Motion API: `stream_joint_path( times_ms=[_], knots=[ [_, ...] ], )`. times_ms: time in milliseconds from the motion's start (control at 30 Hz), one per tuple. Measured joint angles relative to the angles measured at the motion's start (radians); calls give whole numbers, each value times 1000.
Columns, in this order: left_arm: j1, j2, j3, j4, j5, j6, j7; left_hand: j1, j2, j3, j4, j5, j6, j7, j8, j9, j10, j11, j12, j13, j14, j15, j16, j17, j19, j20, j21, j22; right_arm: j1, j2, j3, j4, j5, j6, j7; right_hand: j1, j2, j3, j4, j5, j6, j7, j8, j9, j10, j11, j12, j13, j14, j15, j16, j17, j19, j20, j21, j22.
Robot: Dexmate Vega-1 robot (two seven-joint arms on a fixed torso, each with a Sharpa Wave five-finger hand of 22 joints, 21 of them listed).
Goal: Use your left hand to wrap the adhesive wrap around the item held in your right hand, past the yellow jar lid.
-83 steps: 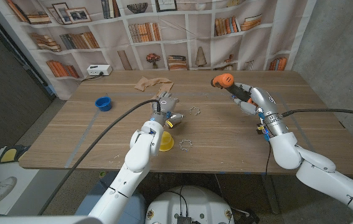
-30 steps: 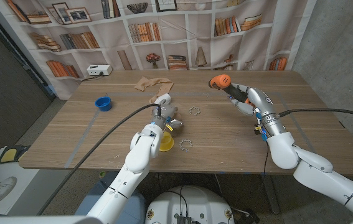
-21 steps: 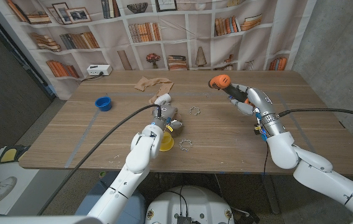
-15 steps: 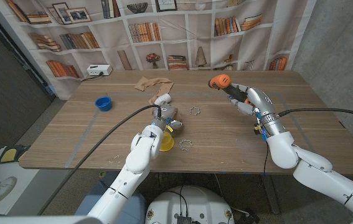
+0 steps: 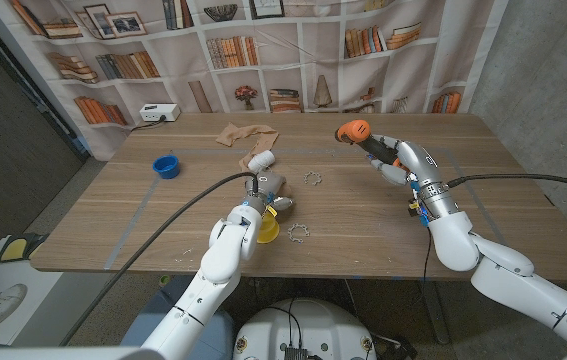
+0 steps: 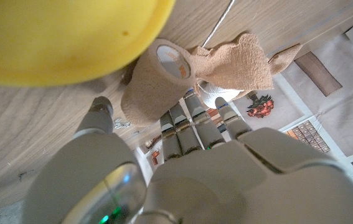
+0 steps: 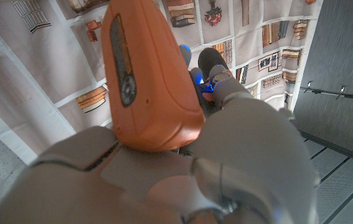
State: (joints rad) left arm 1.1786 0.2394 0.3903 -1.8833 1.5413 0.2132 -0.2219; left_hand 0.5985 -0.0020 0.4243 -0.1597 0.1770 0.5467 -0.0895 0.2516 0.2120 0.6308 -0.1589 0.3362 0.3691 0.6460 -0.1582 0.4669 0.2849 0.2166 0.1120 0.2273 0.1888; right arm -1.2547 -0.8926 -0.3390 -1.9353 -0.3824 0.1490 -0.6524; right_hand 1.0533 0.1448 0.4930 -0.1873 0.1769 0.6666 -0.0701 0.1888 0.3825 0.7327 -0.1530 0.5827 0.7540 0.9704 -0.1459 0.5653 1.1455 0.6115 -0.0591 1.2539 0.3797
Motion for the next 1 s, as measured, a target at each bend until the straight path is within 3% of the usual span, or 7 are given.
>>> stream_joint_path(
  times_ms=[267, 367, 467, 533, 667, 800, 1000],
  knots=[
    [8, 1, 1, -2, -1, 6, 1, 51, 5, 0, -10, 0, 46, -9, 15, 5, 49, -24, 15, 21, 50, -36, 40, 15, 71, -12, 26, 9, 3, 2, -3, 1, 0, 3, 2, 0, 0, 0, 0, 0, 0, 0, 0, 0, 0, 0, 0, -1, 0, 0, 0, 0, -4, 4, 6, -5],
    [10, 1, 4, -1, 1, 9, 5, 90, 18, 32, -16, 5, 75, -17, 26, 5, 79, -29, 32, 30, 77, -45, 40, -2, 99, -19, 37, 13, 3, 2, -4, 1, 0, 3, 3, 0, 0, 0, 0, 0, 0, 0, 0, 0, 0, 0, 0, -4, 0, 0, 0, 0, -4, 4, 10, -12],
    [12, 1, 6, 3, 3, 9, 19, 158, 20, 64, -25, 8, 156, -35, 58, 7, 136, -37, 62, 44, 144, -57, 36, -13, 140, -32, 62, 18, 4, 3, -5, 1, 0, 3, 3, 0, 0, 0, 0, 0, 0, 0, 0, 0, 1, -1, -1, -2, 0, 0, -8, 0, -4, 4, 10, -14],
    [13, 0, 7, 5, 3, 10, 30, 210, 19, 81, -29, 12, 195, -25, 81, 7, 171, -37, 81, 52, 185, -67, 41, -10, 156, -37, 74, 23, 4, 3, -5, 1, 0, 3, 4, 0, 0, 0, 0, 0, 0, 0, 0, 0, 1, -1, -3, 0, 0, 0, -8, 0, -4, 4, 10, -15],
    [15, -2, 10, 12, 4, 11, 52, 270, -31, 106, -31, 26, 262, 11, 126, 7, 226, -14, 131, 85, 259, -78, 72, 18, 168, -50, 95, 30, 4, 3, -5, 1, 0, 3, 4, 0, 0, 0, 0, 0, 0, 0, 0, 0, 1, -1, -4, 0, 0, 0, -8, 0, -4, 4, 13, -20],
    [18, -3, 12, 22, 2, 12, 85, 317, -78, 107, -32, 39, 311, 18, 163, 11, 277, -2, 170, 118, 311, -75, 92, 42, 177, -58, 112, 33, 4, 3, -5, 1, 0, 3, 4, 0, 0, 0, 0, 0, 0, 0, -1, 0, 1, -1, -4, 0, 4, 3, -8, 0, -9, 2, 25, -28],
    [22, -3, 13, 33, -10, 12, 135, 341, -103, 107, -32, 39, 334, 20, 174, 13, 288, -2, 180, 131, 326, -78, 92, 52, 189, -60, 125, 37, 4, 3, -5, 2, 0, 4, 4, 0, 0, 4, -4, 0, 0, 0, -1, 0, 2, 0, -4, 3, 4, 3, -8, -2, -9, 2, 25, -36]
  ],
)
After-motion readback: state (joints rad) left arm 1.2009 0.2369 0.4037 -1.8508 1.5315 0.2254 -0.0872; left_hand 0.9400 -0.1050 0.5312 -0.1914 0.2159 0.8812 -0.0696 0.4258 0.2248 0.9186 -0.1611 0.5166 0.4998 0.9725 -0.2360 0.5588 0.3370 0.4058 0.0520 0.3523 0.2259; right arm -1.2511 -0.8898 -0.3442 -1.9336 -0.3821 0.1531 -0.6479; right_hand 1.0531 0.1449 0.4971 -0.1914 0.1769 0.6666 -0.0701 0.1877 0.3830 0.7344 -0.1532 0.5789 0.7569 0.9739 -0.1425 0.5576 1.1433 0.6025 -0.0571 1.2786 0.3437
